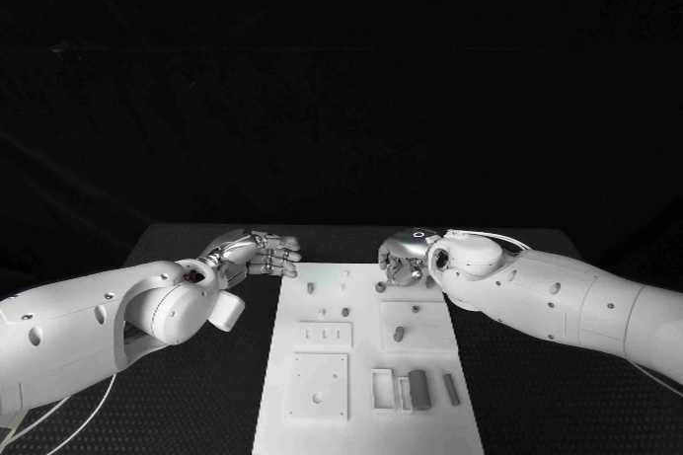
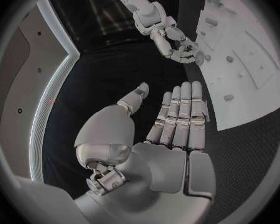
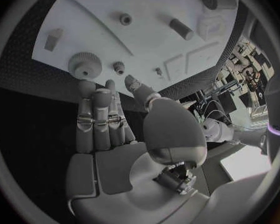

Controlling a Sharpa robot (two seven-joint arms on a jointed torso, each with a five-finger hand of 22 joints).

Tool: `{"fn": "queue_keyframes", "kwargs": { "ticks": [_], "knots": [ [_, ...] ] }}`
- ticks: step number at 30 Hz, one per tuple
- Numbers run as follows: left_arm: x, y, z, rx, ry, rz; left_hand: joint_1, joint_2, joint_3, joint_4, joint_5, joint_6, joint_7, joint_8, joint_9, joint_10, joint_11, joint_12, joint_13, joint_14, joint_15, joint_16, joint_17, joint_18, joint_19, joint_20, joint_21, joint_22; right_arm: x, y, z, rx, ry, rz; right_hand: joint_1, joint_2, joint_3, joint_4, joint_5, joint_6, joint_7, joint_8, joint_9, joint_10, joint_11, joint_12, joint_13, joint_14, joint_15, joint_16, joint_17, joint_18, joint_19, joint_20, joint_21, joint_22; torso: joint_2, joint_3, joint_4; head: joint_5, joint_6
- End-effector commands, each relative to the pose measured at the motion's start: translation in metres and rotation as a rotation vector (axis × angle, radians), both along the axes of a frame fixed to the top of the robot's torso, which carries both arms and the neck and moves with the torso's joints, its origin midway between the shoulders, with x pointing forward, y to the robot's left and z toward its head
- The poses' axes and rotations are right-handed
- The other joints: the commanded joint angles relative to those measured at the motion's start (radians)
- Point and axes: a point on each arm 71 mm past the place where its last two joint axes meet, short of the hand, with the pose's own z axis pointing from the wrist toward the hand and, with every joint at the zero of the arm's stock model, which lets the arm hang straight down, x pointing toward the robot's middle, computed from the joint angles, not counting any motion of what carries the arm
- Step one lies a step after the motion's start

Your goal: Assemble the parts on the task board

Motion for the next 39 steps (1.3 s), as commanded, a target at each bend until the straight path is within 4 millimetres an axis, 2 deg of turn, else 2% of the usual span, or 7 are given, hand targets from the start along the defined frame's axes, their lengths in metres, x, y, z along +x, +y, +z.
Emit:
{"fn": "queue_keyframes", "kwargs": {
  "ticks": [1, 6, 13, 17, 25, 39],
  "knots": [
    [0.002, -0.002, 0.002, 0.0, -0.009, -0.01, -0.001, -0.009, -0.005, -0.001, 0.004, 0.001, 0.012, -0.007, -0.002, 0.004, 0.001, -0.007, -0.001, 0.005, -0.001, -0.006, 0.002, 0.003, 0.005, -0.001, 0.002, 0.001, 0.0, 0.004, 0.002, -0.005, -0.038, 0.009, 0.005, -0.004, 0.002, 0.001, 0.003, -0.002, 0.007, -0.008, -0.001, -0.002, 0.004, -0.006, -0.002, 0.002, 0.003, 0.007, 0.003, 0.04, 0.026, -0.027, 0.01, 0.027, 0.013, -0.0026, 0.0006, -0.002, 0.002],
    [0.001, -0.004, 0.002, -0.006, -0.004, -0.014, -0.001, -0.009, -0.006, 0.0, 0.004, 0.001, 0.012, -0.008, -0.002, 0.004, 0.001, -0.007, -0.001, 0.005, -0.001, -0.006, 0.002, 0.003, 0.005, -0.002, 0.002, 0.001, 0.0, 0.005, -0.002, -0.001, -0.049, -0.001, 0.002, -0.008, 0.002, 0.002, 0.003, -0.002, 0.008, -0.011, 0.0, -0.002, 0.005, -0.015, -0.005, 0.002, 0.004, 0.015, 0.007, 0.04, 0.023, -0.028, 0.023, 0.027, 0.025, -0.0039, 0.0027, -0.006, 0.003],
    [0.001, -0.007, 0.007, -0.012, -0.011, -0.023, -0.002, -0.009, -0.006, 0.0, 0.004, 0.001, 0.012, -0.008, -0.003, 0.004, 0.001, -0.008, -0.001, 0.005, -0.002, -0.007, 0.003, 0.002, 0.005, -0.002, 0.001, 0.001, -0.001, 0.005, -0.007, -0.004, -0.04, -0.005, 0.0, -0.008, 0.003, 0.002, 0.003, 0.003, 0.007, -0.013, 0.001, 0.002, 0.006, -0.023, -0.006, -0.001, 0.004, 0.026, 0.011, 0.04, 0.016, -0.029, 0.04, 0.027, 0.041, -0.0071, 0.01, -0.014, 0.002],
    [0.002, -0.007, 0.008, -0.011, -0.013, -0.021, -0.002, -0.009, -0.006, 0.0, 0.004, 0.001, 0.012, -0.009, -0.003, 0.005, 0.001, -0.008, -0.001, 0.005, -0.002, -0.007, 0.004, 0.002, 0.005, -0.003, 0.001, 0.002, -0.002, 0.006, -0.008, -0.005, -0.035, -0.002, -0.001, -0.006, 0.004, 0.002, 0.003, 0.005, 0.006, -0.014, 0.002, 0.006, 0.005, -0.025, -0.006, -0.001, 0.004, 0.031, 0.013, 0.04, 0.015, -0.03, 0.048, 0.027, 0.046, -0.0089, 0.013, -0.014, 0.004],
    [0.003, -0.006, 0.009, -0.009, -0.014, -0.018, -0.002, -0.01, -0.006, 0.0, 0.004, 0.001, 0.012, -0.01, -0.004, 0.005, 0.001, -0.009, -0.002, 0.005, -0.002, -0.008, 0.005, 0.001, 0.005, -0.003, 0.001, 0.002, -0.001, 0.004, -0.01, -0.011, -0.029, -0.01, -0.002, -0.003, 0.005, 0.002, 0.003, 0.008, 0.005, -0.014, 0.003, 0.007, 0.005, -0.029, -0.006, -0.003, 0.004, 0.036, 0.014, 0.04, 0.011, -0.03, 0.056, 0.027, 0.055, -0.0099, 0.0172, -0.019, 0.004],
    [0.004, -0.006, 0.009, -0.006, -0.012, -0.019, -0.003, -0.011, -0.008, 0.001, 0.004, 0.0, 0.013, -0.013, -0.006, 0.004, 0.002, -0.013, -0.002, 0.005, -0.002, -0.01, 0.008, 0.0, 0.005, -0.004, 0.0, 0.002, -0.002, 0.002, -0.017, -0.027, -0.007, -0.016, -0.001, 0.004, 0.008, 0.001, 0.003, 0.013, 0.004, -0.015, 0.006, 0.006, 0.007, -0.039, -0.008, -0.007, 0.005, 0.043, 0.015, 0.04, 0.005, -0.031, 0.07, 0.026, 0.069, -0.0061, 0.0172, -0.021, 0.003]
  ]
}}
